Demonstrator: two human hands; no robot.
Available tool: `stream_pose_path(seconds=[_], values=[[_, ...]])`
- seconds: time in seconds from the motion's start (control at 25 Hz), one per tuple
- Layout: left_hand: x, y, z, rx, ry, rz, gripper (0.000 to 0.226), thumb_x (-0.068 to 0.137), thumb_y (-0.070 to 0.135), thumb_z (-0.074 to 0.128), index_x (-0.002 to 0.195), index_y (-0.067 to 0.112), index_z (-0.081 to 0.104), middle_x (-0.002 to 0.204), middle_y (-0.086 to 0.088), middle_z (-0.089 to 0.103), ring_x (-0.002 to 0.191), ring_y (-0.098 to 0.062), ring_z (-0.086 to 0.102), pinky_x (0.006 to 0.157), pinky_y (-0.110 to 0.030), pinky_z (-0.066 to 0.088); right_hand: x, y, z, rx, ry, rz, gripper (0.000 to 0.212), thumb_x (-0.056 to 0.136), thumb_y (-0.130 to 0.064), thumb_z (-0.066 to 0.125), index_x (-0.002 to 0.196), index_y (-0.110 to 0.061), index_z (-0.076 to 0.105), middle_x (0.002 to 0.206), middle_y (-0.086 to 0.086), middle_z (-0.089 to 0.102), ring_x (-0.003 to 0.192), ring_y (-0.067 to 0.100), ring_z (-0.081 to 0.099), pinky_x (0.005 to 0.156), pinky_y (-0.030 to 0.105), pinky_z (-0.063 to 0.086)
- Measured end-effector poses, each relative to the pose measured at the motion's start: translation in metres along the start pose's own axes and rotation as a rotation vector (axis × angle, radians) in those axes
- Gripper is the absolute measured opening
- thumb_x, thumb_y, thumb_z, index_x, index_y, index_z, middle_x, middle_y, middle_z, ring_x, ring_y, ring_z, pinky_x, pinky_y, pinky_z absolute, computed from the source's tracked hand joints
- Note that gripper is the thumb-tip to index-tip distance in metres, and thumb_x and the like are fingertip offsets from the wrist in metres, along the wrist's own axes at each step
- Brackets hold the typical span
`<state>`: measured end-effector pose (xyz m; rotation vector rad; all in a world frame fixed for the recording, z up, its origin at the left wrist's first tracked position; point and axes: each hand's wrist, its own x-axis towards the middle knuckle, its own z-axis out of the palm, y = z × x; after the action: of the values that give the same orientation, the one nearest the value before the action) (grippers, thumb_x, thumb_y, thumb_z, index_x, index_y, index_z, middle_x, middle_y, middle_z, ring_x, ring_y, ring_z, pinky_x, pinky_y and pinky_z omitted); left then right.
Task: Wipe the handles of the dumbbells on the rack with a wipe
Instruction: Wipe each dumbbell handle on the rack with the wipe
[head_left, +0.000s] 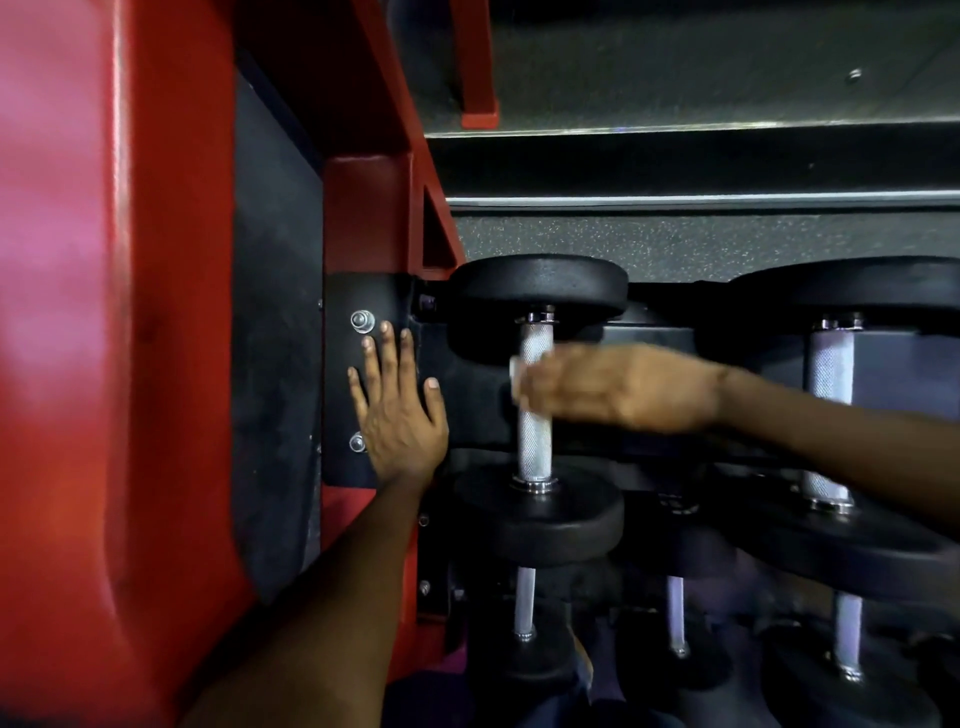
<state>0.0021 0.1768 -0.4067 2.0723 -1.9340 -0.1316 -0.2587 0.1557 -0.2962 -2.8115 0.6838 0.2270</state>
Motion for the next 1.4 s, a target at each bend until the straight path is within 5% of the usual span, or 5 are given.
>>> stream_pose_path(seconds=[0.28, 0.68, 1.04, 1.16, 1.4], values=[[0.001, 0.001, -0.001, 0.0, -0.009, 0.0, 0.061, 0.095, 0.033, 0.031, 0.153, 0.013, 0.024, 0.161, -0.003, 0.015, 0.149, -0.023, 0.011, 0.12, -0.044, 0.004, 0.006, -0.03, -0.004, -0.132, -0.196, -0.06, 0.049, 0.103, -0.018, 0.017, 0.12, -0.006, 0.062, 0.126, 0.011, 0.06, 0.118, 0.025, 0.057, 0.106, 0.038, 0.041], [-0.001, 0.001, -0.002, 0.027, -0.005, 0.018, 0.061, 0.094, 0.031, 0.031, 0.152, 0.011, 0.025, 0.161, -0.006, 0.017, 0.149, -0.026, 0.013, 0.119, -0.049, 0.01, 0.043, -0.018, -0.02, -0.254, 0.068, 0.015, 0.035, 0.079, -0.009, 0.034, 0.069, -0.015, 0.067, 0.074, 0.001, 0.065, 0.077, 0.019, 0.066, 0.095, 0.029, 0.037], [0.0, 0.0, 0.001, 0.058, 0.0, 0.024, 0.061, 0.094, 0.031, 0.031, 0.152, 0.01, 0.026, 0.16, -0.007, 0.02, 0.148, -0.027, 0.016, 0.118, -0.049, 0.011, 0.095, -0.042, -0.046, -0.22, -0.303, 0.284, 0.034, 0.099, -0.019, 0.034, 0.12, -0.013, 0.06, 0.126, 0.007, 0.06, 0.118, 0.026, 0.055, 0.093, 0.031, 0.039], [-0.001, 0.0, 0.001, 0.037, 0.006, 0.028, 0.061, 0.094, 0.032, 0.03, 0.151, 0.01, 0.027, 0.16, -0.008, 0.021, 0.148, -0.027, 0.016, 0.118, -0.049, 0.012, 0.107, -0.067, -0.037, -0.079, -0.701, 0.191, 0.032, 0.096, -0.016, 0.044, 0.122, -0.006, 0.058, 0.129, 0.01, 0.057, 0.12, 0.026, 0.054, 0.093, 0.033, 0.044], [0.0, 0.0, 0.001, 0.031, -0.001, 0.023, 0.061, 0.095, 0.032, 0.029, 0.151, 0.01, 0.027, 0.16, -0.008, 0.021, 0.148, -0.027, 0.016, 0.118, -0.05, 0.011, 0.096, -0.059, -0.027, -0.224, -0.471, 0.162, 0.033, 0.098, -0.022, 0.036, 0.122, -0.016, 0.058, 0.127, 0.006, 0.06, 0.12, 0.023, 0.054, 0.098, 0.03, 0.038]])
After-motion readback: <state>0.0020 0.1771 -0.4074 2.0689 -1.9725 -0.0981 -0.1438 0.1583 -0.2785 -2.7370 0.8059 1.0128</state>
